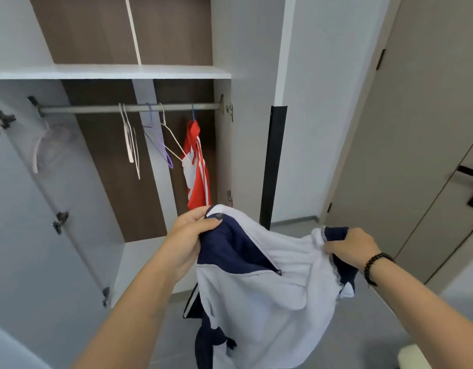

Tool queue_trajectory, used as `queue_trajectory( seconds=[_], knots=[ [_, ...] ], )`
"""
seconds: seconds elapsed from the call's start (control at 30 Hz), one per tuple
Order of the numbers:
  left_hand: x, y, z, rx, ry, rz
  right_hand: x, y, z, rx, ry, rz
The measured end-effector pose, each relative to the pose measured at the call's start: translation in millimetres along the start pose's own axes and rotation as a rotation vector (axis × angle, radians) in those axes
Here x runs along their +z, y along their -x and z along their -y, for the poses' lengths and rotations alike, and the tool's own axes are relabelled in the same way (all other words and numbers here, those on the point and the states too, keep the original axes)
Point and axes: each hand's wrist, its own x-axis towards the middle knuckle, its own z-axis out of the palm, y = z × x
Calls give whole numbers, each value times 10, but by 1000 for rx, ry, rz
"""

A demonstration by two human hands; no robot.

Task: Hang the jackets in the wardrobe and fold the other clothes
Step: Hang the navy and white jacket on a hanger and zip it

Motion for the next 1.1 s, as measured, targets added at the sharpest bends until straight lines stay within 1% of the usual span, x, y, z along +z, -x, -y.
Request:
queue_trajectory(
  seconds=[0.07,0.13,0.2,0.27,0.33,0.37,0.47,0.6,0.7,0.77,0.87,0.97,1.03,1.1],
  knots=[
    [122,69,-62,27,-39,9,-5,54,83,-51,178,82],
    [241,142,-123,57,-153,24,55,124,186,-191,231,199],
    [352,210,-190,75,-297,50,175,286,372,-390,103,374],
    [434,254,-255,84,-405,63,333,478,598,-610,-35,476],
    [488,287,-310,94,-448,53,515,541,734,-788,-138,455],
    [496,296,-326,105,-461,48,575,544,791,-833,-197,424],
    [419,312,-337,161,-451,14,684,495,899,-872,-311,365],
    [128,378,-135,219,-284,-114,758,491,1096,-971,-387,328],
    [-84,484,251,143,-237,-182,862,526,1280,-1000,-402,352],
    [-198,561,528,112,-195,-194,923,537,1437,-962,-443,354],
    [-353,640,837,87,-198,-188,979,534,1711,-870,-512,309],
    [-491,626,958,65,-224,-204,1040,521,1943,-827,-522,239],
    [-571,567,928,110,-328,-258,1100,529,2064,-830,-491,208],
    [-630,477,834,208,-344,-326,1187,547,2179,-857,-428,204]
  ],
)
